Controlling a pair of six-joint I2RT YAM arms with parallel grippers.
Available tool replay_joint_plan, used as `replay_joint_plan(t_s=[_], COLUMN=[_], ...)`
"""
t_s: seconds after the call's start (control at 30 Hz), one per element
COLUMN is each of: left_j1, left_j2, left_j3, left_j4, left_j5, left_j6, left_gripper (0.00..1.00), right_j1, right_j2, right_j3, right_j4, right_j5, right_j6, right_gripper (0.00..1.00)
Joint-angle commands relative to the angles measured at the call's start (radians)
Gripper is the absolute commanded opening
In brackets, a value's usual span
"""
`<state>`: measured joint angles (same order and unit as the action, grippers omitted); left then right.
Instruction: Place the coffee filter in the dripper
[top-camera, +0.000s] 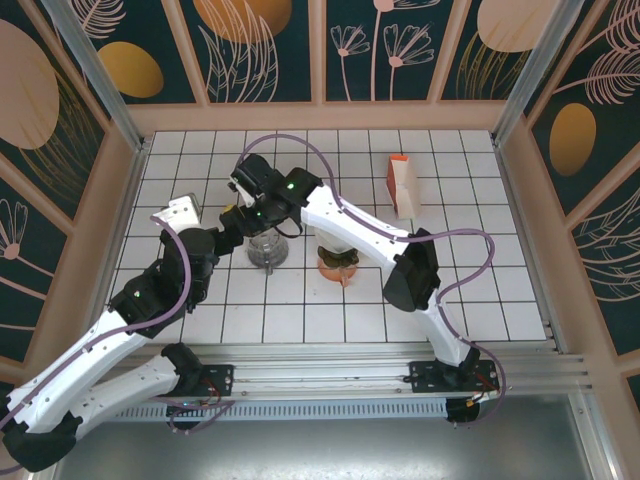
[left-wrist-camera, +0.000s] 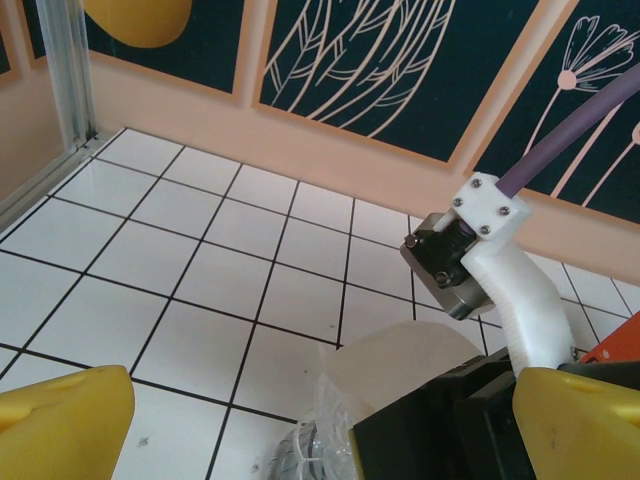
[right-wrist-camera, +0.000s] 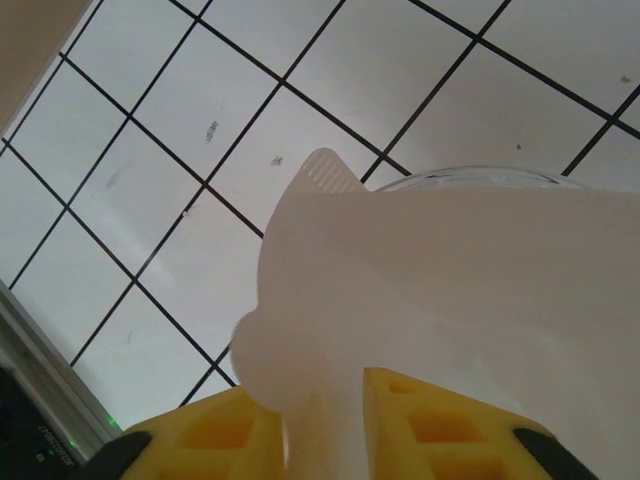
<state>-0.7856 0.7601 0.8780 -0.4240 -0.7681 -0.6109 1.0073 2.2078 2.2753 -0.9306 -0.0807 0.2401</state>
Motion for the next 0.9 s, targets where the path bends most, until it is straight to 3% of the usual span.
replay_joint_plan(t_s=[0.0,0.17,0.37,0.87], left_j1=[-0.004,-0.004,-0.004,-0.004], left_j2=[0.001,-0.001,-0.004,-0.009], left_j3=[-0.001,-0.001,0.004,0.011], left_j4=[-0.016,-0.019,-0.022,-0.033], left_j5=[-0.013,-0.017,-0.025,-0.026], left_j6=[-0.010,-0.012,-0.015,-0.027], left_gripper=[0.97,0.97,0.97,0.97], right_j1=[0.008,0.007,0.005,-0.029], right_j2=[-0.063,-0.106,-0.136,-0.318], right_j3=[-0.027,-0.058,-0.068,-0.237], right_j4=[0.065,0.120,0.133,0.260], right_j5=[0.004,0.023,0.048,0.131], right_j6=[-0.002,-0.004,-0.010,-0.015], right_gripper=[0.31,0.41,0.46,0.51])
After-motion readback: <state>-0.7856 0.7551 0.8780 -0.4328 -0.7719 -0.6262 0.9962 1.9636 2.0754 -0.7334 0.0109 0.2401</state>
